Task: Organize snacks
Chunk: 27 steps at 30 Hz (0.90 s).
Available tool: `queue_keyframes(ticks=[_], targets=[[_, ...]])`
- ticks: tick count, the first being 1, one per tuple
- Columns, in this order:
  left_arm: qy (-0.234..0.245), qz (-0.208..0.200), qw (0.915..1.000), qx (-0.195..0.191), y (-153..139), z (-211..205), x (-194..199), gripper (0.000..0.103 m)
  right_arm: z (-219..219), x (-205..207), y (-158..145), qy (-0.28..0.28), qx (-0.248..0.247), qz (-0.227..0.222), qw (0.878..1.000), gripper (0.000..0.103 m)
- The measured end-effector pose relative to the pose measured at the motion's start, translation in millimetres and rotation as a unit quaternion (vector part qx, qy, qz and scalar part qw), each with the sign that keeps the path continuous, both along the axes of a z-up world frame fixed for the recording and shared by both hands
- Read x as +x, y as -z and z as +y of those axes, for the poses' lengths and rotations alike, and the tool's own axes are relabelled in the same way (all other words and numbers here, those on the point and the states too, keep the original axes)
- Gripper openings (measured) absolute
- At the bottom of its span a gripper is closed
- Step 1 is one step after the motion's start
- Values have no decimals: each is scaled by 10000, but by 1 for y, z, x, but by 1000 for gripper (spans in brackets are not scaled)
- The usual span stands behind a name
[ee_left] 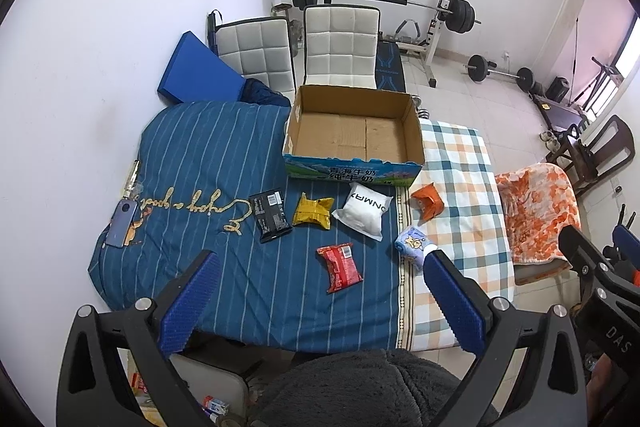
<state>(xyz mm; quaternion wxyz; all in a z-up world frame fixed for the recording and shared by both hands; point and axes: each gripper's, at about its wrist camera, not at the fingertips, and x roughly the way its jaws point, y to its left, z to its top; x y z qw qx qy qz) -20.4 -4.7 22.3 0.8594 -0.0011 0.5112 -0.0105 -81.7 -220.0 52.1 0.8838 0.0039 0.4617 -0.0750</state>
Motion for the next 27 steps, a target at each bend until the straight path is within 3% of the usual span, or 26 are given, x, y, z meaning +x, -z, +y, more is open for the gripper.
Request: queue_keyframes(ticks=[6, 11, 15, 18, 22, 25, 27], targets=[[-245, -69, 9997, 61, 14, -5, 28, 103, -16, 13, 2, 90, 98, -5, 9999, 103], [-590, 106, 9982, 89, 59, -4, 70, 103, -51, 55, 47, 26, 278, 454, 9986, 103], [-804, 620, 9939, 433, 123, -7, 99, 103, -67, 102, 121, -309, 529, 1093, 9921, 103], [-853, 1256, 9870, 525, 190, -11, 115, 103, -73, 129, 186, -569, 585, 1720, 9817, 103], [-943, 2178, 9703, 473, 288, -15, 125, 103, -67, 154, 284, -1080, 420, 2580, 9592, 103], [-914, 2690, 9573, 544, 348, -21, 130, 98, -57, 167, 349, -1396, 280, 3047, 9417, 103], [-929, 2944, 9504, 391, 377, -22, 132, 96, -55, 177, 383, -1374, 278, 3256, 9351, 103]])
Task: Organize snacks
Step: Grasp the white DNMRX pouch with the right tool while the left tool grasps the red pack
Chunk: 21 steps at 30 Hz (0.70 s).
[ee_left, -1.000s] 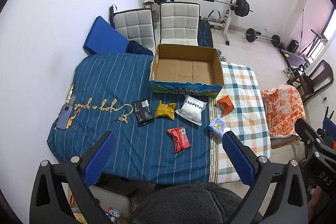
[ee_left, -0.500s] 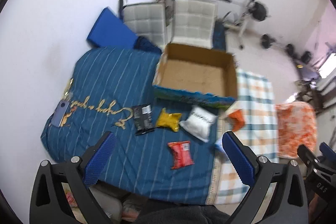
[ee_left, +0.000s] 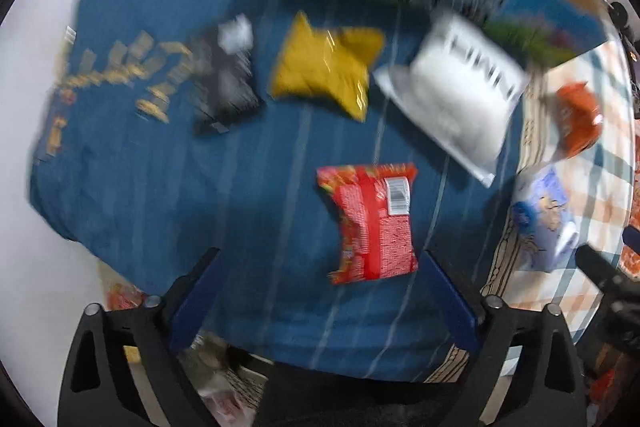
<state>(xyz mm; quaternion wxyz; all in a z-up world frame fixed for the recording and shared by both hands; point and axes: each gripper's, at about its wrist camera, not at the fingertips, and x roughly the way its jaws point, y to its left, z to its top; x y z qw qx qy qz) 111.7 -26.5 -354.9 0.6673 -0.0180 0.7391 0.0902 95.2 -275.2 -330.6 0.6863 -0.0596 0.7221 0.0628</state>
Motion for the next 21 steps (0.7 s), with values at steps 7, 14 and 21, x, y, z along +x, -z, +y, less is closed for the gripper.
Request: queue_keyframes(ticks=[7, 14, 21], targets=[[-231, 598, 9976, -257, 82, -10, 4, 77, -5, 25, 44, 768, 442, 327, 9955, 103], [110, 257, 9993, 259, 75, -23, 1, 44, -7, 21, 57, 1021, 514, 509, 9921, 103], [72, -117, 9981, 600, 42, 1, 9, 41, 9, 32, 58, 1840, 1067, 447, 9761, 103]])
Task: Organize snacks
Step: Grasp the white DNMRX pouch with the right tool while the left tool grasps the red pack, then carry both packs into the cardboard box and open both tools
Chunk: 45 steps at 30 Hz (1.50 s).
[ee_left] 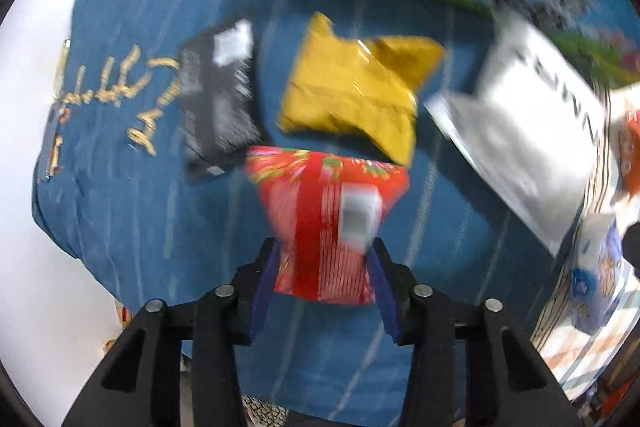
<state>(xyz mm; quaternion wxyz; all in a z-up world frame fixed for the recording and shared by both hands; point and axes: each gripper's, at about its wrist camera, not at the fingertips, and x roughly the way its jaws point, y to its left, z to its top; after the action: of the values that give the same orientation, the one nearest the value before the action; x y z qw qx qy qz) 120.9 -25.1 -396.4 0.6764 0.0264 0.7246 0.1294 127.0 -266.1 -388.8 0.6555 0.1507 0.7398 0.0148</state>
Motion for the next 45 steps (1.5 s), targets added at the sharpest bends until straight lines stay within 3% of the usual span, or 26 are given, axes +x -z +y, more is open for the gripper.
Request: queue_keyframes(ticks=[4, 6, 9, 12, 14, 19, 23, 25, 29, 32, 35, 39, 45], targets=[[98, -6, 10000, 10, -6, 9, 15, 40, 22, 16, -3, 749, 508, -178, 9957, 103], [141, 131, 9997, -173, -3, 14, 26, 40, 37, 26, -2, 1031, 599, -211, 9926, 103], [3, 249, 9978, -607, 7, 23, 26, 42, 57, 42, 7, 1231, 437, -108, 9914, 103], [-198, 349, 9934, -1074, 12, 37, 20, 51, 71, 52, 17, 1385, 92, -2, 9903, 103], [-309, 377, 9896, -1352, 14, 45, 15, 51, 80, 60, 24, 1404, -141, 154, 9899, 103], [-101, 590, 9821, -1788, 20, 64, 9, 51, 91, 59, 46, 1270, -277, 510, 9902, 86], [2, 626, 9745, -2155, 18, 72, -6, 52, 93, 45, 42, 629, -274, 461, 9966, 81], [64, 628, 9757, -2100, 19, 84, -12, 65, 93, 30, 38, 178, -470, 687, 9964, 80], [43, 770, 9728, -2185, 38, 72, -18, 65, 89, -2, 36, -328, -638, 1019, 9922, 80], [45, 713, 9723, -2227, 49, 59, -10, 65, 82, -17, 35, -249, -571, 1027, 9928, 81], [236, 783, 9801, -1806, 64, 48, -7, 65, 77, -16, 33, -113, -556, 990, 9935, 82], [390, 578, 9873, -1424, 60, 25, -18, 66, 86, 0, 30, -332, -690, 982, 9922, 82], [698, 306, 9907, -1124, 52, -21, -32, 46, 75, 11, 47, -85, -461, 1264, 9909, 82]])
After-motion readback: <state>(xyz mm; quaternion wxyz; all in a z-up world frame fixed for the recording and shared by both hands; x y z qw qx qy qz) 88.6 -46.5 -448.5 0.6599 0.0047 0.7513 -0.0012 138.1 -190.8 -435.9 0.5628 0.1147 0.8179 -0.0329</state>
